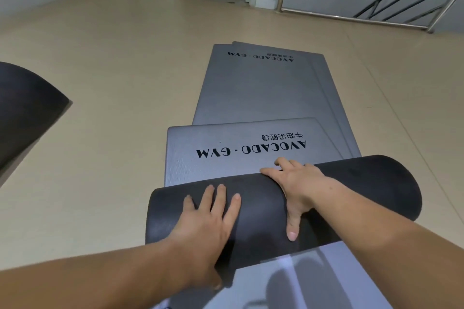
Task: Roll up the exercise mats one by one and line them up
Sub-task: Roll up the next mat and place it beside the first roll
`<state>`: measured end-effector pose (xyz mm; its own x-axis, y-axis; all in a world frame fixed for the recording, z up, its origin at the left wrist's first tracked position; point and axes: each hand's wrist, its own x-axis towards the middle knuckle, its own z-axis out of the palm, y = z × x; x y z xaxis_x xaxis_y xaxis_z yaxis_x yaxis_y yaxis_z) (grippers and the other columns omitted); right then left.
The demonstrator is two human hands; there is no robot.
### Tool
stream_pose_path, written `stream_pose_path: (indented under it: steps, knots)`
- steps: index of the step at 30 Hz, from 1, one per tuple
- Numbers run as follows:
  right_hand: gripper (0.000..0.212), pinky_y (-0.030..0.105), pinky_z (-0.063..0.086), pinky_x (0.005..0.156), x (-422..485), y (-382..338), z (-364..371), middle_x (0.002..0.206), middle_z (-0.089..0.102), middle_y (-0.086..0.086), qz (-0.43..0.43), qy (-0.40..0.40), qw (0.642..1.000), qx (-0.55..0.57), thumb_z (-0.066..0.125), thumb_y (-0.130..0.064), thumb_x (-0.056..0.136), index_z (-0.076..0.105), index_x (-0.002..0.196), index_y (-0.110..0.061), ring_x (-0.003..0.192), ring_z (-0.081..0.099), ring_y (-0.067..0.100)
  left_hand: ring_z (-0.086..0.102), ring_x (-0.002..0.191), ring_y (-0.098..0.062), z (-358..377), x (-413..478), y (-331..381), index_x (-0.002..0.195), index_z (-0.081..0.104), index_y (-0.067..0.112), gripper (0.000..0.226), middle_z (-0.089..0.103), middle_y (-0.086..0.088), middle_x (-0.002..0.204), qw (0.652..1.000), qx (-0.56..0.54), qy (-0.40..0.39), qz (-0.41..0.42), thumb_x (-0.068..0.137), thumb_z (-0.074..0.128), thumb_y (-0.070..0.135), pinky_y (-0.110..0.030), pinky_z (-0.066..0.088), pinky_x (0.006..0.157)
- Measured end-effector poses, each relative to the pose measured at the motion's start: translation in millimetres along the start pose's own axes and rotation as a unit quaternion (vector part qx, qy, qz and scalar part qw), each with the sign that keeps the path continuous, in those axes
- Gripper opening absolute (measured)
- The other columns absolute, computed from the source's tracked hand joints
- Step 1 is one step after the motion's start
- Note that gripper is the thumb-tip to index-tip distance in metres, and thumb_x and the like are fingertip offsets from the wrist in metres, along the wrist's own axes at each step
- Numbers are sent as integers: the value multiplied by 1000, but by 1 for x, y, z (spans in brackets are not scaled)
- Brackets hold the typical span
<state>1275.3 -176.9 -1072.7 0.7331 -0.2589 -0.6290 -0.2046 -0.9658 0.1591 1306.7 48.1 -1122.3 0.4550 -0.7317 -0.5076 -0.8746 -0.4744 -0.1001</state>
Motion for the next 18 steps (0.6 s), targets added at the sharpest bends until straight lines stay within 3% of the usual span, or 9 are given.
stream_pose_path:
  steps: [2,4,7,9,11,14,16,18]
  knots:
    - [157,53,32,118,1,1,-1,167,6,2,33,45,998,29,102,-56,40,3,162,-46,153,17,28,-12,160,-45,7,17,-9,158,-36,11,155,-21,-24,171,1000,-5,19,-10,73,72,84,-69,12,124]
    - [148,49,35,115,-2,5,3,163,17,3,73,122,989,41,97,-62,44,10,161,-44,149,25,28,-5,160,-43,1,33,-18,161,-31,14,162,-11,-21,172,999,-32,23,-23,63,76,85,-69,14,123]
    - [108,41,41,105,-10,3,15,148,39,-2,77,194,977,40,89,-60,65,31,154,-37,135,42,24,27,147,-35,-11,48,-31,164,-12,19,163,22,-13,158,998,-48,26,-6,48,82,84,-61,34,115]
    - [88,40,41,107,-14,0,23,152,40,-3,30,193,979,63,81,-45,83,33,156,-38,139,41,23,42,130,-30,-16,54,-39,160,4,20,152,37,-6,143,998,-58,38,10,44,83,79,-53,45,104]
    - [97,44,31,120,-15,-4,26,167,23,0,-24,148,985,83,77,-37,85,18,162,-41,153,21,25,51,115,-27,-29,59,-49,150,21,22,135,46,-2,129,997,-74,29,17,43,84,75,-47,52,95]
    - [144,57,6,128,-9,-14,32,173,-7,7,-24,103,993,51,89,-59,64,-12,164,-37,160,-8,29,61,101,-23,-51,62,-60,137,35,28,113,54,5,114,993,-114,-6,19,46,87,71,-42,57,89]
    - [152,60,3,127,-5,-20,41,172,-1,13,-2,142,990,11,88,-70,56,-14,163,-35,160,-5,32,64,97,-22,-58,59,-56,132,38,28,105,57,6,110,993,-114,-14,16,48,88,67,-41,58,87]
    - [148,58,6,127,-5,-20,49,165,15,15,-10,172,985,-21,86,-75,54,-4,163,-33,155,11,34,65,96,-23,-58,52,-44,130,38,25,103,57,5,109,995,-101,-16,13,50,89,65,-41,59,86]
